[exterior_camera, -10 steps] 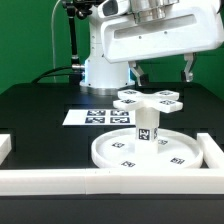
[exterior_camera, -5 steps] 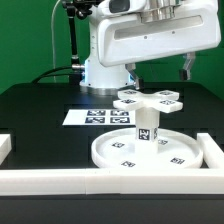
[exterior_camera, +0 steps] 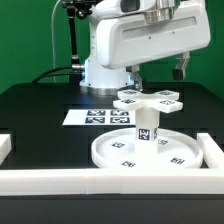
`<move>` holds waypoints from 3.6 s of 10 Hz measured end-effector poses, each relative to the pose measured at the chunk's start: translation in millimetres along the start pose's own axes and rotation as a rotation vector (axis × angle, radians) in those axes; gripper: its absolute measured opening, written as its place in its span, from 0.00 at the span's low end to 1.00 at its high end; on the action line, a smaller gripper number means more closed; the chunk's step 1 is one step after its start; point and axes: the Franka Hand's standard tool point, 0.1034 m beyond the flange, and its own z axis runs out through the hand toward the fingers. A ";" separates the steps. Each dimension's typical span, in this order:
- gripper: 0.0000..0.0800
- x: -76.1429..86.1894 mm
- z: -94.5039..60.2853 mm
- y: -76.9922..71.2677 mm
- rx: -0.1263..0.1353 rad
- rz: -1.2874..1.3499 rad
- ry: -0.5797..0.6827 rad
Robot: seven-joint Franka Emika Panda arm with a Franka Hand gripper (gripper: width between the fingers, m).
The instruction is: Assemble round table
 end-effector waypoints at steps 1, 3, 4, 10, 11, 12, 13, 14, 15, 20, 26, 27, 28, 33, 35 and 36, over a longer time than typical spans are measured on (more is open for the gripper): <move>0.81 -2.3 0.6 2.5 -0.012 -0.190 -0.012; 0.81 -4.4 4.5 5.7 -0.025 -0.427 -0.042; 0.81 -4.0 7.4 7.9 -0.027 -0.531 -0.057; 0.81 -9.2 14.2 13.5 -0.030 -0.913 -0.104; 0.81 -10.7 15.4 15.1 -0.029 -0.925 -0.108; 0.81 -11.9 16.7 16.0 -0.028 -0.908 -0.109; 0.81 -12.6 17.6 17.2 -0.027 -0.904 -0.110; 0.81 -12.9 19.5 18.1 -0.025 -0.898 -0.111; 0.81 -12.6 22.8 18.6 -0.022 -0.891 -0.113; 0.65 -13.4 27.2 18.9 -0.017 -0.883 -0.117; 0.56 -14.0 27.0 20.0 -0.025 -0.711 -0.112; 0.56 -15.0 27.1 18.9 -0.021 -0.535 -0.104; 0.56 -15.1 26.9 18.4 -0.015 -0.405 -0.098; 0.56 -14.5 26.7 19.4 -0.029 -0.079 -0.085; 0.56 -13.5 26.1 19.7 -0.036 0.067 -0.075; 0.56 -13.5 26.3 20.4 -0.044 0.204 -0.053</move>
Offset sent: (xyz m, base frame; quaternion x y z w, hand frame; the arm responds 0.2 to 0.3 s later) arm 0.0089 0.0004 -0.0085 0.0087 -0.0502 -0.3012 0.9522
